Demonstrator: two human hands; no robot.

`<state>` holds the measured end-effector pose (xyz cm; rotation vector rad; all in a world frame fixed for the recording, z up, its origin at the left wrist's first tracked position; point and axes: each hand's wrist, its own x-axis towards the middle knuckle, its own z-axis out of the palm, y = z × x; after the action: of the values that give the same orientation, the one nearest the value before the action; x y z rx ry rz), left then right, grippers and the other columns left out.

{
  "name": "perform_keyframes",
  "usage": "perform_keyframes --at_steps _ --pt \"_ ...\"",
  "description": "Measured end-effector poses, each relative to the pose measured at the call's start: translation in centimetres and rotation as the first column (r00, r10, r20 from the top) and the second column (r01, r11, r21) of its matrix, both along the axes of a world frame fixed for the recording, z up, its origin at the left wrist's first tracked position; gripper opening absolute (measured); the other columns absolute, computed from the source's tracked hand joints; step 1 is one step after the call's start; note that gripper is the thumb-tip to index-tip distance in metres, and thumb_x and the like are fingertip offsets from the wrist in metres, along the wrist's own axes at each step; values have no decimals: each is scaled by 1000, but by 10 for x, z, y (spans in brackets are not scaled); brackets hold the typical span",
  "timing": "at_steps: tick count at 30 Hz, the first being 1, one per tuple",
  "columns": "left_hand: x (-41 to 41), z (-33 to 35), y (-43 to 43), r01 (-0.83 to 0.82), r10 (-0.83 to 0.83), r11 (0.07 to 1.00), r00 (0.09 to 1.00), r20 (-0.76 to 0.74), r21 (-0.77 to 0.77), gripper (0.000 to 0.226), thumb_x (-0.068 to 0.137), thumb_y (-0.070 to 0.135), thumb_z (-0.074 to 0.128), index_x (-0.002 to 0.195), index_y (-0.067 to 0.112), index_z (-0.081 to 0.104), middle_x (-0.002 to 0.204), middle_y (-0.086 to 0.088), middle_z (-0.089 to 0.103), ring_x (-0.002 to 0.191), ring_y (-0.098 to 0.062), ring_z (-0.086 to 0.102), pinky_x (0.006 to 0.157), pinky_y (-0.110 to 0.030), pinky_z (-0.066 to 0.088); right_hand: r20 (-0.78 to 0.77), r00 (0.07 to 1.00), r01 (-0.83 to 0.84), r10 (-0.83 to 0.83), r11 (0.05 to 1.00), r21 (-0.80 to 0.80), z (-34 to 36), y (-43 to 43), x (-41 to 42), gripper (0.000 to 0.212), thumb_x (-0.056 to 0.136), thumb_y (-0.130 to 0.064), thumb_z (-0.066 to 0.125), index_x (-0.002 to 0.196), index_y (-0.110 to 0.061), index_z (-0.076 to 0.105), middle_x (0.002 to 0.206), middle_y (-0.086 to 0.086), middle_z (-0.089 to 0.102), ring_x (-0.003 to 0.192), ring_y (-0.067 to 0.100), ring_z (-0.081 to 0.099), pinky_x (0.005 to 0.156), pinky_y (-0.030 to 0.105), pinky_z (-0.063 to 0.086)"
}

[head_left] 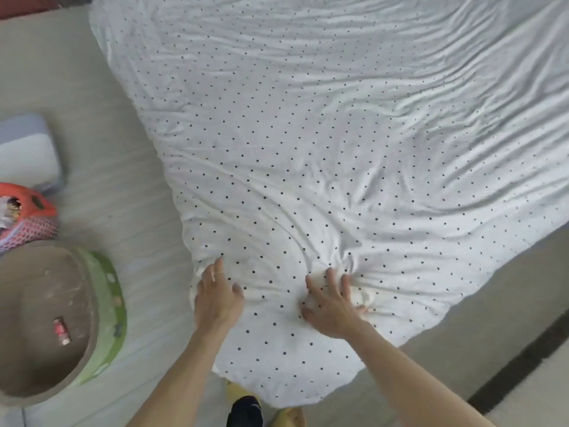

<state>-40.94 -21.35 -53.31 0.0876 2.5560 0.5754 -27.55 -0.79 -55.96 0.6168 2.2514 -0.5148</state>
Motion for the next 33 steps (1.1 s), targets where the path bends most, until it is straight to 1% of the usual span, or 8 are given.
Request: perform_keyframes --at_steps 4,9,17,22,24,26,28,33 --pt "-8 25 78 328 -326 945 939 -105 2 63 95 28 50 152 21 25 159 -6 23 140 -28 31 109 -41 35 103 990 -68 96 968 -243 46 77 -24 44 86 -49 57 129 -54 52 157 -10 28 145 21 22 113 38 23" --pt "-20 40 189 550 -551 834 826 -121 -44 63 98 38 45 154 24 21 163 -4 11 147 -23 17 117 -43 23 -153 951 234 -268 949 -209 103 194 -45 33 88 -49 61 118 -37 66 126 -7 64 113 12 59 93 22 43" --pt "-22 30 408 568 -573 819 802 -169 -82 63 98 50 36 155 33 16 164 3 5 149 -18 8 118 -47 16 -578 805 251 -137 960 122 99 418 -81 67 92 -58 47 149 -25 34 160 4 22 145 27 18 115 44 23" --pt "-9 -8 551 483 -495 866 863 -98 -127 65 96 61 27 155 39 8 165 5 -1 150 -20 1 118 -51 11 -822 561 332 98 883 332 70 571 -59 67 94 -60 42 151 -28 30 162 9 13 148 28 12 115 51 15" --pt "9 -25 588 416 -433 894 897 -91 -166 65 93 65 22 153 44 6 164 6 -2 149 -22 -1 115 -56 14 -720 694 345 -26 889 300 30 612 -5 72 91 -71 29 154 -39 14 164 5 -2 149 25 -2 115 54 11" --pt "31 -41 620 383 -407 893 911 -62 -237 65 89 70 14 149 50 -1 163 7 -6 147 -24 -4 107 -60 17 -327 924 276 -197 937 214 -20 645 57 87 76 -86 11 151 -45 -2 162 -3 -18 147 22 -17 115 60 13" --pt "52 -51 631 382 -400 875 916 1 -298 67 85 75 6 146 54 -12 162 9 -14 148 -23 -8 101 -61 17 -86 961 270 -262 956 110 -45 665 89 89 71 -85 23 149 -47 1 160 -10 -16 146 20 -17 113 58 17" --pt "58 -45 634 318 -312 865 947 80 -387 69 79 81 3 140 59 -22 161 14 -19 149 -20 -10 98 -62 22 -34 979 199 -200 980 -26 -17 682 55 88 79 -72 51 151 -38 12 161 2 -6 145 34 -7 111 57 25"
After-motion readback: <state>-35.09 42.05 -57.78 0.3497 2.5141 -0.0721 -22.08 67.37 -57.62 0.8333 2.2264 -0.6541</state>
